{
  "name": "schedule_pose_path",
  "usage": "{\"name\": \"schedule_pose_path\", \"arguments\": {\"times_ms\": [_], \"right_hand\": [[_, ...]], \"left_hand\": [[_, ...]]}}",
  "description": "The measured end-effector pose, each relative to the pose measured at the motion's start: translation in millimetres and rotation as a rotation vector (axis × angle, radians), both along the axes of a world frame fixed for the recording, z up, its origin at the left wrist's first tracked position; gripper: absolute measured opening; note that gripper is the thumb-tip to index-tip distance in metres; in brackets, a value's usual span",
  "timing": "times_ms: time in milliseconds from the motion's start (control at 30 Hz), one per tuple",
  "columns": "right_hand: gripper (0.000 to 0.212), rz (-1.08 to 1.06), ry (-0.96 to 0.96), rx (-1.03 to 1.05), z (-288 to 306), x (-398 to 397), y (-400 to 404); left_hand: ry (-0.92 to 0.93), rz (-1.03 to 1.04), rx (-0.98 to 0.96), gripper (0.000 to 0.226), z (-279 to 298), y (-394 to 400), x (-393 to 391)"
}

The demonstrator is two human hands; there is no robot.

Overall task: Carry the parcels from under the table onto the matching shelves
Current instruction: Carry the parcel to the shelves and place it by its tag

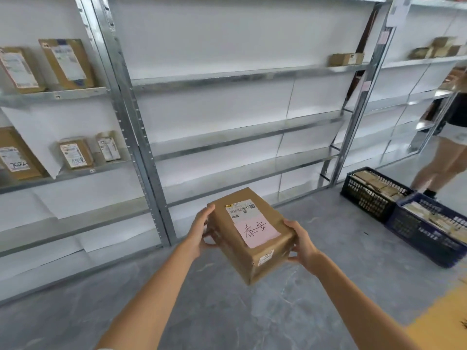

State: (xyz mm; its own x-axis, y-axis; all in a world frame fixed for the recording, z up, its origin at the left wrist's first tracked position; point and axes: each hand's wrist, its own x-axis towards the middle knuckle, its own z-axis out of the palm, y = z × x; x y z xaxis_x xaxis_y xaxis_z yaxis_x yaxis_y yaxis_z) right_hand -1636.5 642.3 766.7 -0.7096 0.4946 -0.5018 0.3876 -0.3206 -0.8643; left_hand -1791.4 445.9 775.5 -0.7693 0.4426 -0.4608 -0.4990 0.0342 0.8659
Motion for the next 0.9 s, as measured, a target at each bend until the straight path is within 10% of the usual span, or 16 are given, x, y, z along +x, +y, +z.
{"name": "schedule_pose_path", "arguments": {"times_ms": [167, 900], "right_hand": [[0.071, -0.055, -0.038, 0.0, -4, -57, 71], [0.055, -0.204, 0.148, 0.187, 19, -196, 384]], "left_hand": [[-0.046, -0.074, -0.047, 0.062, -5, 65, -55], [0.081, -0.104, -0.033, 0.055, 17, 455, -218]]}}
